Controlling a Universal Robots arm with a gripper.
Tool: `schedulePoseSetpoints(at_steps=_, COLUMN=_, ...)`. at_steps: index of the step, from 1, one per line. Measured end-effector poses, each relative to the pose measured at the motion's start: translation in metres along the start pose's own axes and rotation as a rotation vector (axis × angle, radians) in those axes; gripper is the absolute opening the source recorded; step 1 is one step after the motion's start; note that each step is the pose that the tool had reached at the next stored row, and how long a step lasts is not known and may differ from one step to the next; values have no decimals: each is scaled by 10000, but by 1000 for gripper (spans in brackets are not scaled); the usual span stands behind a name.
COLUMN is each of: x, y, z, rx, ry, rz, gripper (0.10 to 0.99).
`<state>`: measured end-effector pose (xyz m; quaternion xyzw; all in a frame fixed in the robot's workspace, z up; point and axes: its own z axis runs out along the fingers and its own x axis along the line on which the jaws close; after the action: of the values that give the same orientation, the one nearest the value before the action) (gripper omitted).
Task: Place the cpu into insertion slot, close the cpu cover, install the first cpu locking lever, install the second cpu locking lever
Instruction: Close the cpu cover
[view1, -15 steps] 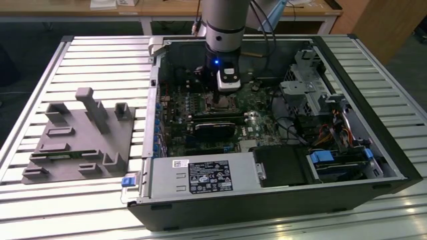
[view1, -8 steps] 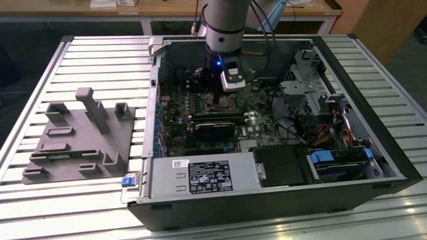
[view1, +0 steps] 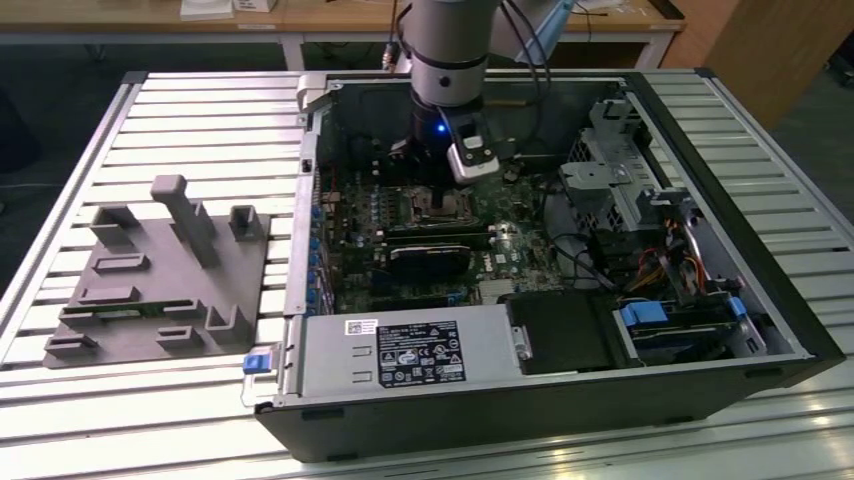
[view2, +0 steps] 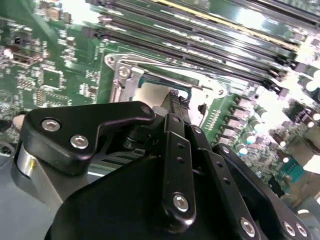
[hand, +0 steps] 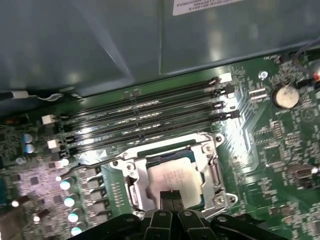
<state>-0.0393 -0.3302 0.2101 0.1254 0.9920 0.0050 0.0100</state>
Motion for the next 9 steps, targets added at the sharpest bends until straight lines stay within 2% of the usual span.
schedulePoseSetpoints(at_steps=2, x=0, y=0, z=3, rx=-49, ry=-170, rz=-185, gripper=106)
schedulePoseSetpoints(at_steps=3, x=0, y=0, z=4, rx=-69, ry=-220, rz=-297, gripper=106)
schedulePoseSetpoints(at_steps=9, x=6, y=-1, z=7, rx=-101, ry=-222, rz=-994, gripper=106)
